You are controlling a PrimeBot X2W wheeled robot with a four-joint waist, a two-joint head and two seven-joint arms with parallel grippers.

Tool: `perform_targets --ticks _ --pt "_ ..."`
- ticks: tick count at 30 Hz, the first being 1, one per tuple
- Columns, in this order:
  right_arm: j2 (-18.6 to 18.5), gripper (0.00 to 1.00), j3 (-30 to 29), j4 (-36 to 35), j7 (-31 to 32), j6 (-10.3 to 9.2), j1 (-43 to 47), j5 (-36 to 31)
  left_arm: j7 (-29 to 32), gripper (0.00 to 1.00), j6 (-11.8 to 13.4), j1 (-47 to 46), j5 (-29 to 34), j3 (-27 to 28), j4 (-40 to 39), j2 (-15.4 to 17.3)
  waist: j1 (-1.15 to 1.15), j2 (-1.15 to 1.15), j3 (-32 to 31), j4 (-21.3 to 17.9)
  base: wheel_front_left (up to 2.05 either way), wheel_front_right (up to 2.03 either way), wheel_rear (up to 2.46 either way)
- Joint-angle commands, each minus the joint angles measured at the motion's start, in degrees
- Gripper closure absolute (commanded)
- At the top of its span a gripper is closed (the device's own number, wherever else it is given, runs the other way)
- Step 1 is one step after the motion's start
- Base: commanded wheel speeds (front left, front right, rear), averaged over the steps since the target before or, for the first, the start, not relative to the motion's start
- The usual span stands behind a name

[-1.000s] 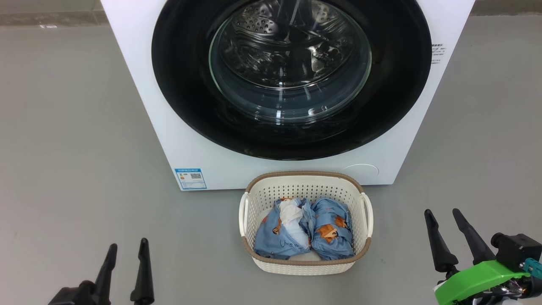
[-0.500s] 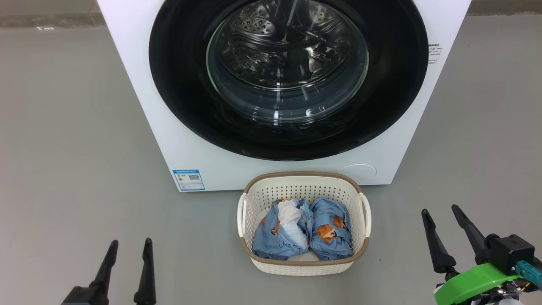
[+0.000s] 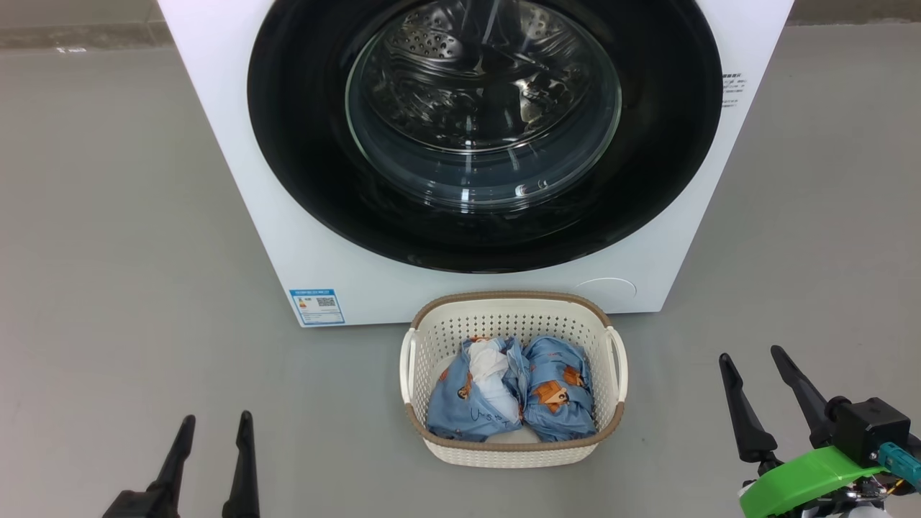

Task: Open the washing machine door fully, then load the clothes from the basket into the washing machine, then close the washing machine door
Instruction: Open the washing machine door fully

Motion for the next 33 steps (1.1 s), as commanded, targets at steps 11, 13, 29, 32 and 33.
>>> perform_targets --ticks 11,13,29,32,33 --pt "-0.47 0.00 -0.02 -1.79 -0.71 0.26 -1.50 -0.17 -0.61 0.00 0.03 -2.13 1.99 3.58 -0.91 0.23 0.00 0.00 0.19 -0.58 0.14 0.14 -0.28" --pt "-0.44 0.00 -0.09 -1.85 -0.71 0.26 -1.47 -0.18 -0.61 0.00 0.03 -2.17 2.13 3.63 -0.89 0.19 0.00 0.00 0.25 -0.63 0.49 0.49 -0.98" --pt "-0.18 0.00 -0.31 -2.08 -0.71 0.26 -1.63 -0.21 -0.61 0.00 0.03 -3.00 2.66 3.38 -0.75 -0.15 0.00 0.00 1.15 -0.77 1.06 1.06 -2.11" --pt "-0.16 0.00 -0.30 -2.08 -0.71 0.26 -1.63 -0.20 -0.61 0.00 0.03 -3.00 2.56 3.28 -0.74 -0.18 0.00 0.00 1.12 -0.77 1.23 1.23 -2.46" --pt "-0.15 0.00 -0.30 -2.10 -0.71 0.26 -1.63 -0.19 -0.61 0.00 0.03 -3.00 2.54 3.27 -0.75 -0.19 0.00 0.00 1.13 -0.76 1.23 1.23 -2.46"
